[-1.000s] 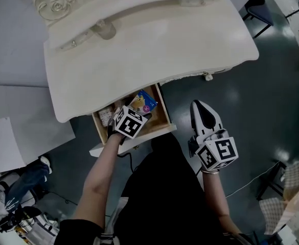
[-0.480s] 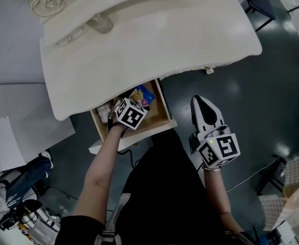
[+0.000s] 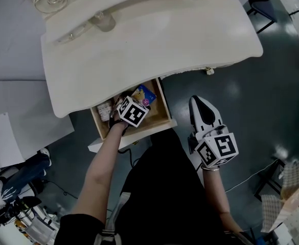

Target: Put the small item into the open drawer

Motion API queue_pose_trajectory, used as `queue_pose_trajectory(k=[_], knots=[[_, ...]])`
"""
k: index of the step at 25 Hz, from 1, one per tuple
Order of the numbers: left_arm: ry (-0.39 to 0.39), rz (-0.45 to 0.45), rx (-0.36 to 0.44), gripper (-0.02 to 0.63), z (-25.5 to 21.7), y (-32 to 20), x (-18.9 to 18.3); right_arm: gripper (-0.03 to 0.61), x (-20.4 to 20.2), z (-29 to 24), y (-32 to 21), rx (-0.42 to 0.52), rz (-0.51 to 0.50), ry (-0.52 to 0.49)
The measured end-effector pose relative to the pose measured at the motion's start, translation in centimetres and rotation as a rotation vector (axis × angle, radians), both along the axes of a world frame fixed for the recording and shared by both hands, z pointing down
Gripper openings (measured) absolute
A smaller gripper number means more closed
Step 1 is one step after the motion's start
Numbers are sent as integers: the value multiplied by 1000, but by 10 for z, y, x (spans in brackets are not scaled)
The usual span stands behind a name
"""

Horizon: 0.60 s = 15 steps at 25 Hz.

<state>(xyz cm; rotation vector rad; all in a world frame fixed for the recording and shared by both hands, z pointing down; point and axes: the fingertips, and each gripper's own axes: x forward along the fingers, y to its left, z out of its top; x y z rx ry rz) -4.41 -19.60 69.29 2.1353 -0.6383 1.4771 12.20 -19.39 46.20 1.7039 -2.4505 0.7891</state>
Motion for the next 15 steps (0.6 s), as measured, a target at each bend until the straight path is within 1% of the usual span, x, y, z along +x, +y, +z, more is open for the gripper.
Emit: queue_pose_trajectory(k=[9,12,15], knots=[[-8,-2,6,433,3,0,-1,5,-8,-1,1,0,-16,3],[-1,-9,-12,443,4,0,1,5,-11,-3,1,4,-25,3],[20,-39,-33,454,0,0,5,5,-14,-4,2,13,-39,6]])
